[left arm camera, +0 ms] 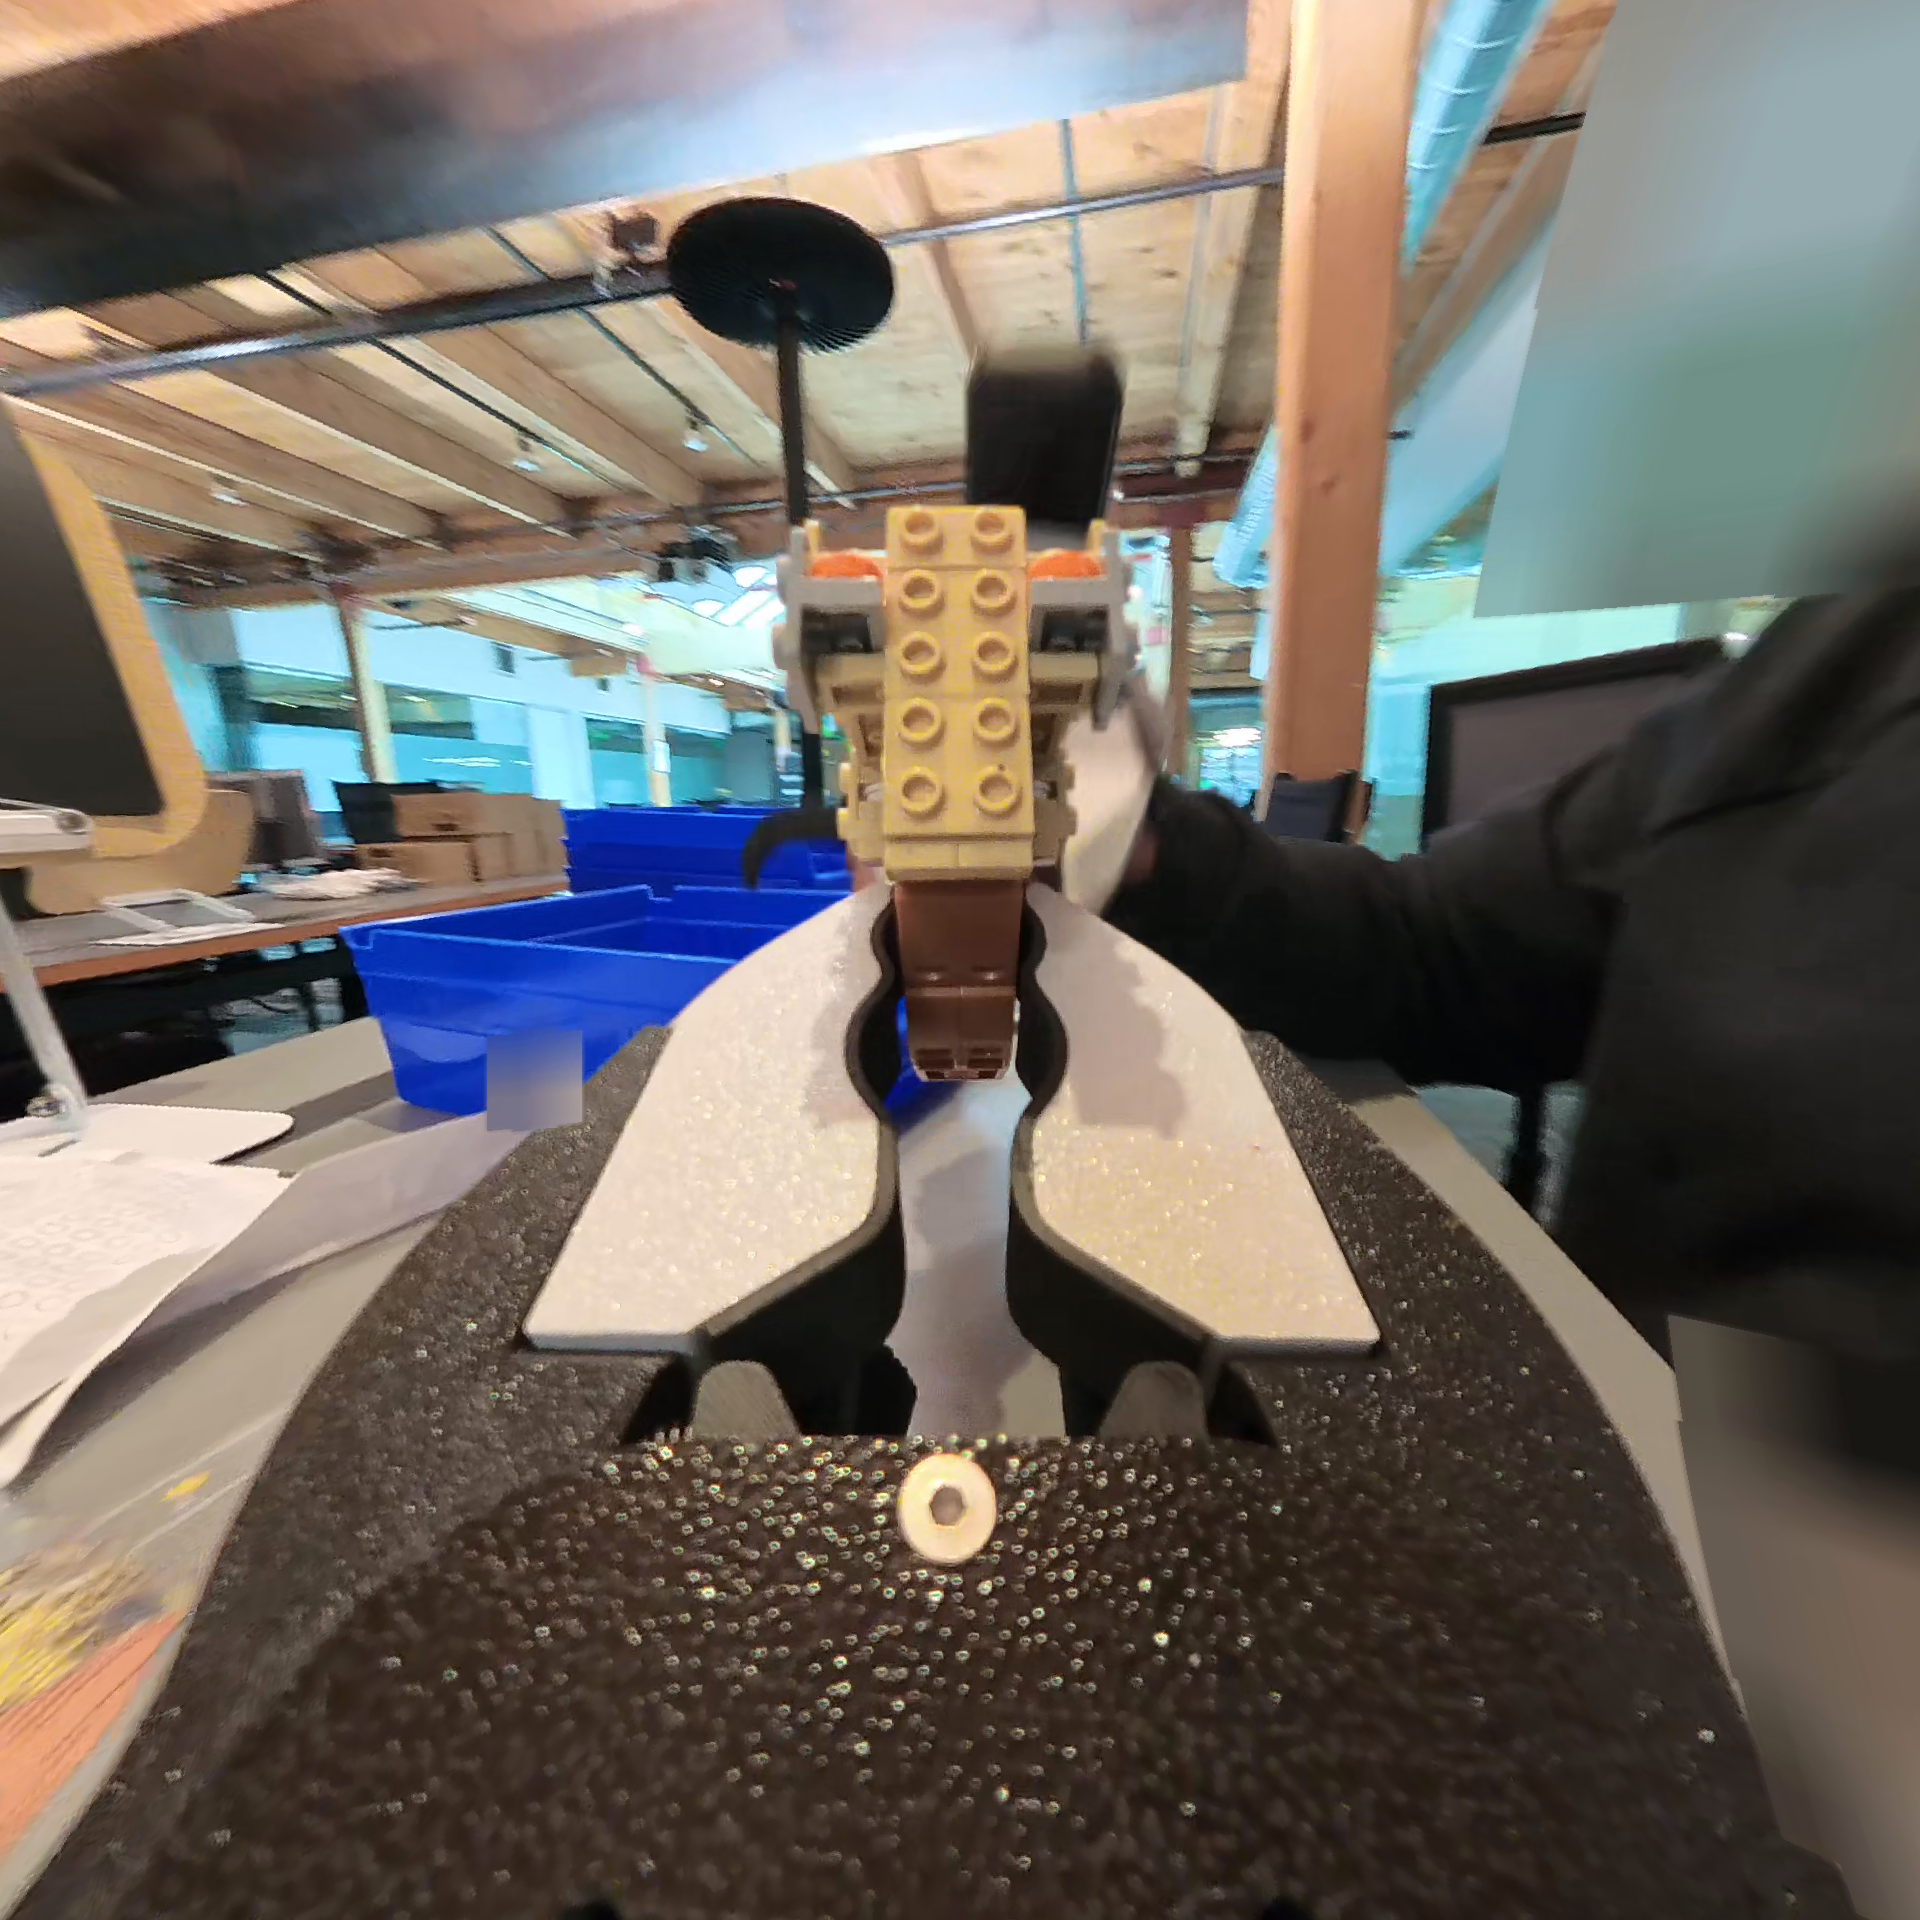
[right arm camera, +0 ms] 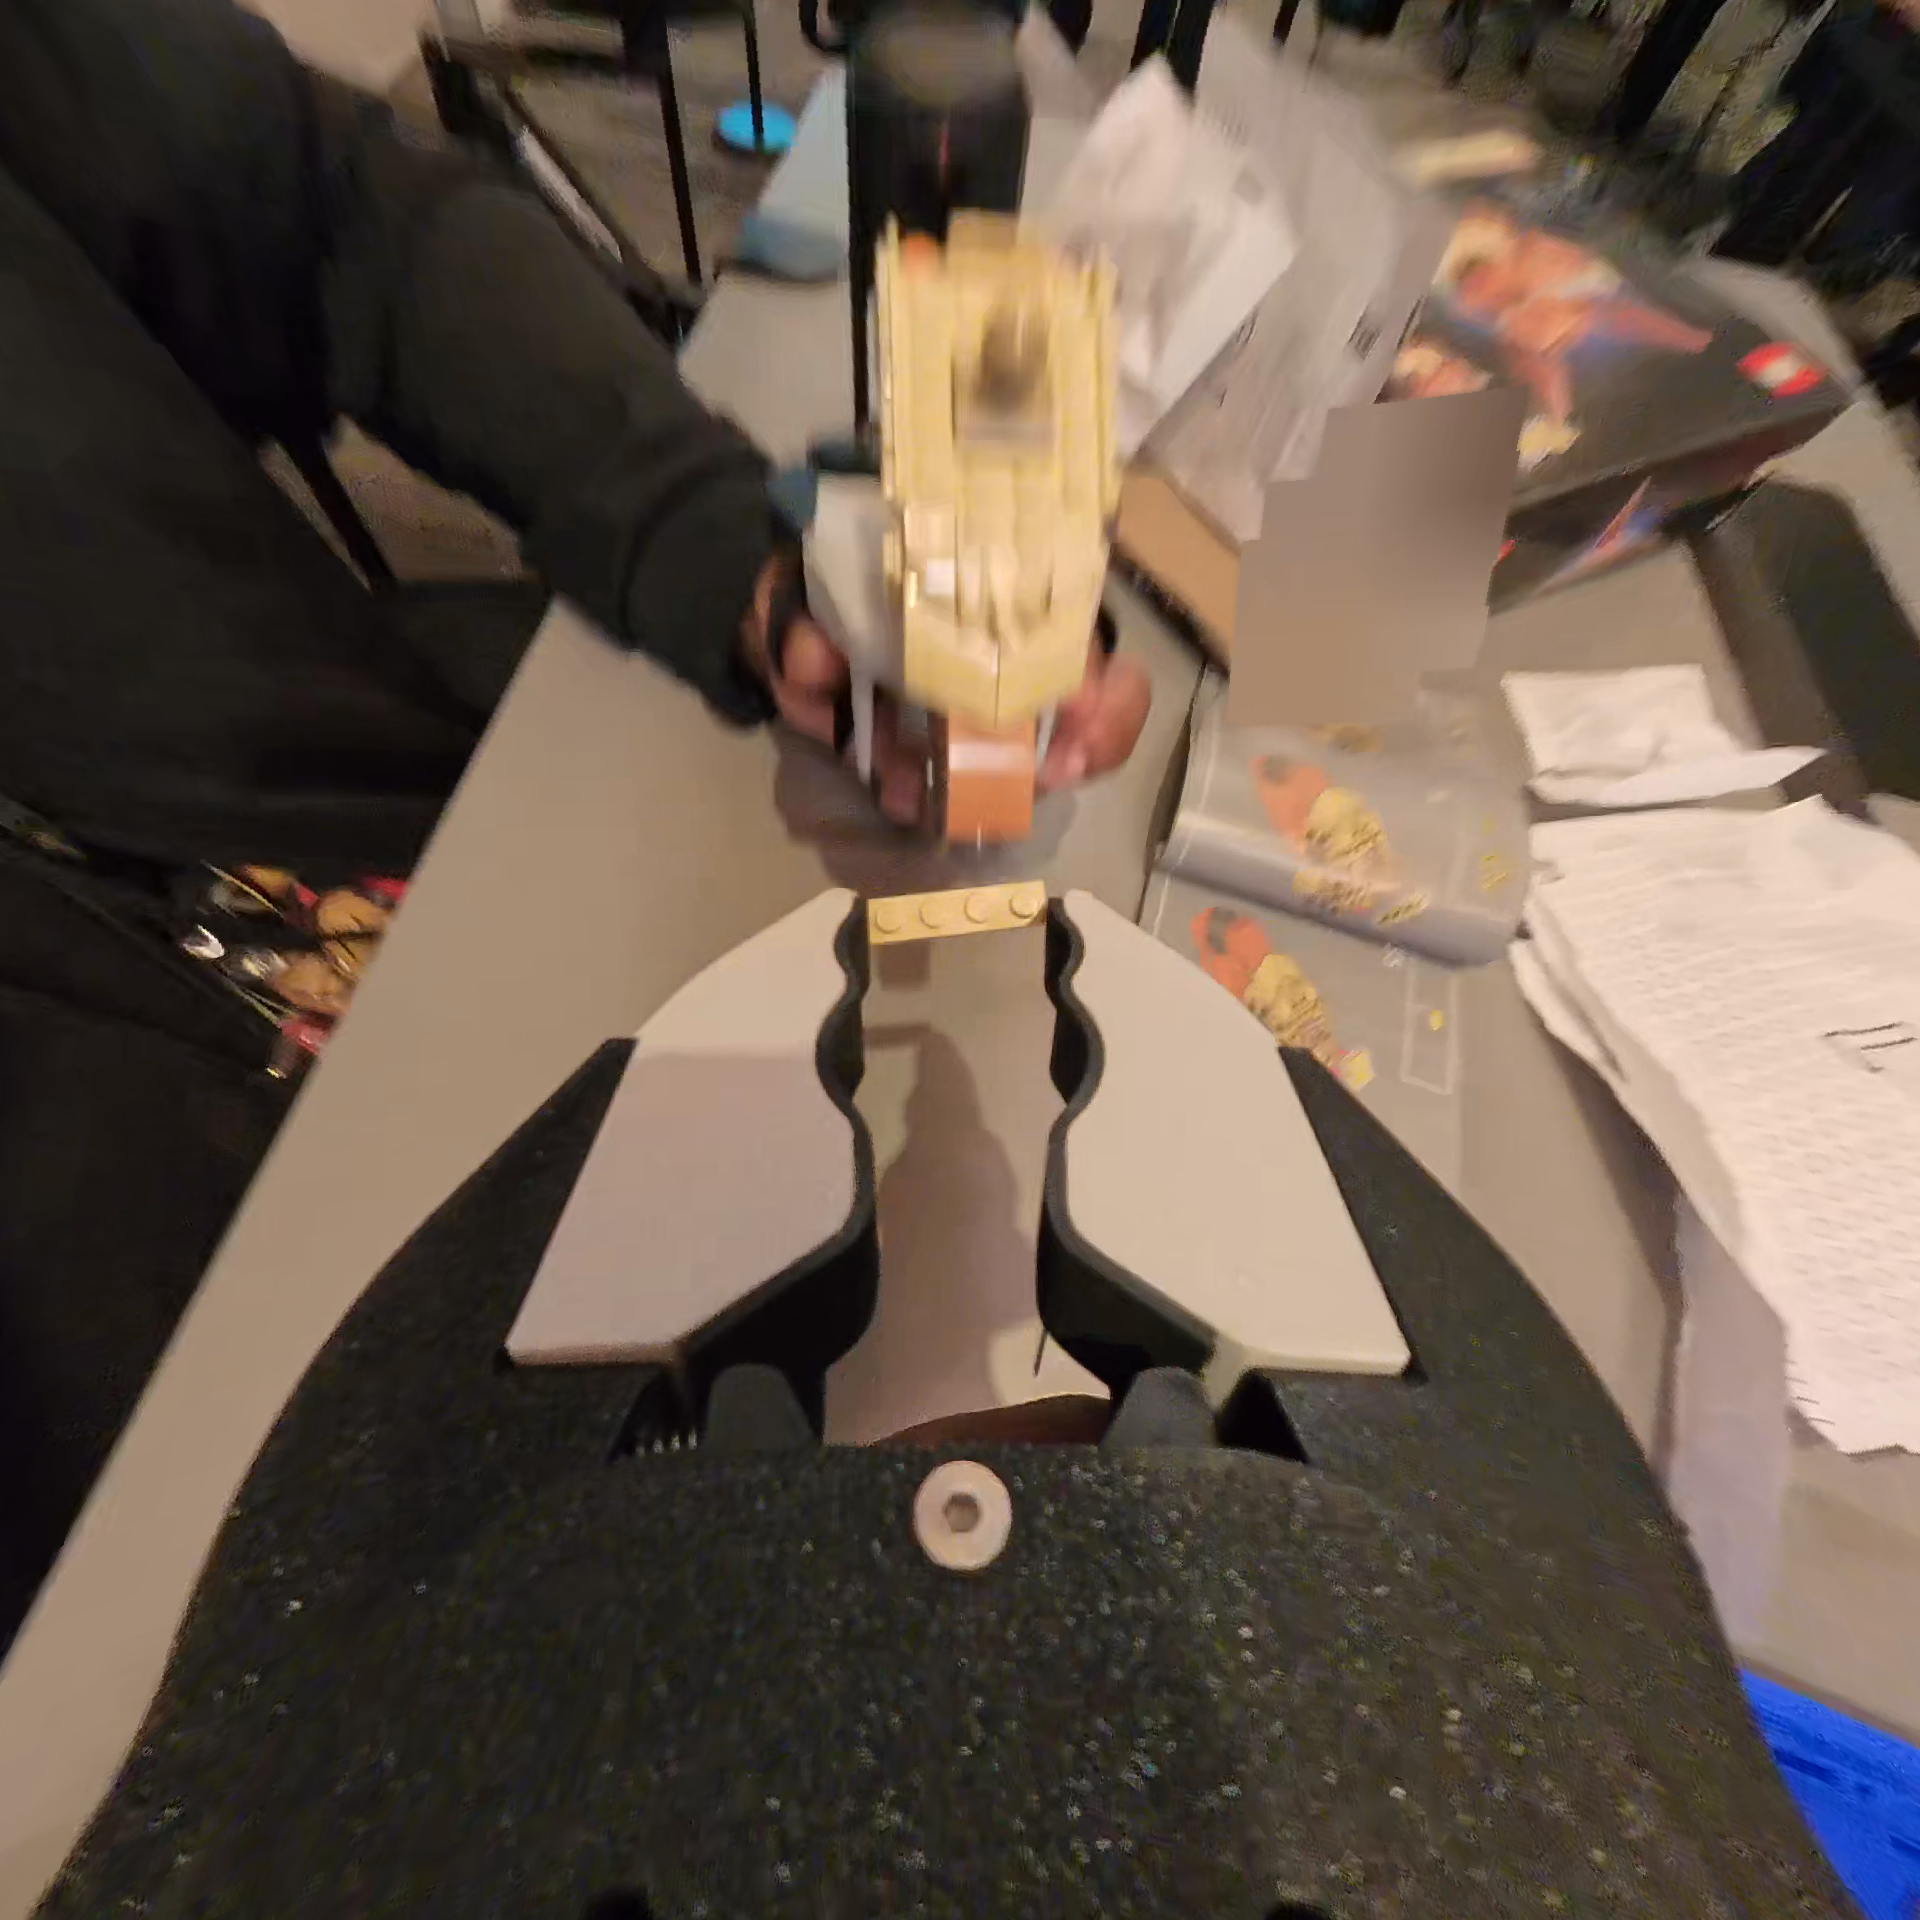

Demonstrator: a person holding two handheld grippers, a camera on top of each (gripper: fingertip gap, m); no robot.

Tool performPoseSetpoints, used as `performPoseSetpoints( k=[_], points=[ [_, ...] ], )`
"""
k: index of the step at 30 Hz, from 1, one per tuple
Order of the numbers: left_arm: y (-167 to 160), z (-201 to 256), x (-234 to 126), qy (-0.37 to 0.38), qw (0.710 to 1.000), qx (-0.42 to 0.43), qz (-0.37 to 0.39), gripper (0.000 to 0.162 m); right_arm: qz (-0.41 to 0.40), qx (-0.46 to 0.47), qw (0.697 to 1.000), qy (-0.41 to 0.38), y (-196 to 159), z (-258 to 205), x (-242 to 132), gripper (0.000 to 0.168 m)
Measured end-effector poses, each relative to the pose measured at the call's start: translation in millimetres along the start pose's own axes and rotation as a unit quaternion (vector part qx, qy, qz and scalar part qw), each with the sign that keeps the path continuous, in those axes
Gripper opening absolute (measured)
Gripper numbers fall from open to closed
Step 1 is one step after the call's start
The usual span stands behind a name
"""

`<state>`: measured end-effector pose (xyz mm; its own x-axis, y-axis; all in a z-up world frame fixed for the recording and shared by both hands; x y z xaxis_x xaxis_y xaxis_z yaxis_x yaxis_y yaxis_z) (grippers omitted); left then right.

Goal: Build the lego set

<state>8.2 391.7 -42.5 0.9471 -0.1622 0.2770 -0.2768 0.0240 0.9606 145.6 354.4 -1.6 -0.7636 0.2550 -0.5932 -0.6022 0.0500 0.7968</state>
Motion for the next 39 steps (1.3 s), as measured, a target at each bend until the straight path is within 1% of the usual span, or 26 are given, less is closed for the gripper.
performPoseSetpoints(
  k=[2, 4, 6, 9, 12, 16, 28, 39],
  points=[
    [-5, 3, 17, 0.012, 1.0, 0.008, 0.001, 0.018, 0.028, 0.0, 1.0, -0.003, 21, -1, -21, 0.032],
    [-9, 10, 31, 0.014, 1.0, 0.025, -0.002, 0.018, 0.039, 0.002, 0.999, -0.01, 38, -4, -34, 0.032],
    [-12, 18, 42, 0.011, 0.999, 0.042, -0.008, 0.017, 0.039, 0.0, 0.999, -0.011, 51, -10, -40, 0.032],
    [-15, 26, 48, 0.005, 0.998, 0.054, -0.013, 0.017, 0.025, -0.001, 1.0, 0.0, 63, -20, -39, 0.032],
    [-14, 26, 48, 0.004, 0.999, 0.05, -0.009, 0.017, -0.019, -0.01, 1.0, -0.004, 68, -26, -33, 0.032],
    [-14, 26, 48, -0.003, 0.999, 0.047, -0.008, 0.017, -0.042, -0.006, 0.999, -0.001, 75, -26, -29, 0.032],
    [-14, 30, 48, -0.018, 0.999, 0.044, -0.007, 0.017, -0.045, 0.008, 0.999, 0.012, 73, -25, -16, 0.032],
    [-13, 31, 47, -0.031, 0.999, 0.03, 0.0, 0.017, -0.044, 0.008, 0.999, 0.004, 72, -25, -11, 0.033]
  ],
)
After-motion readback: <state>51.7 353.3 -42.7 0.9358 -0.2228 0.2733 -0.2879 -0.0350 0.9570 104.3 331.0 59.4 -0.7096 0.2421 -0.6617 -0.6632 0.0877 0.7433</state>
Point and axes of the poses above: each gripper's, where its closed fingertips meet, x out along the fingers, y out of its top, z = x × y across the jaws, the point moved 6 cm from there along -x, back along the fingers, and after that the axes turned 6 degrees about -z, right-handed, at the moved point
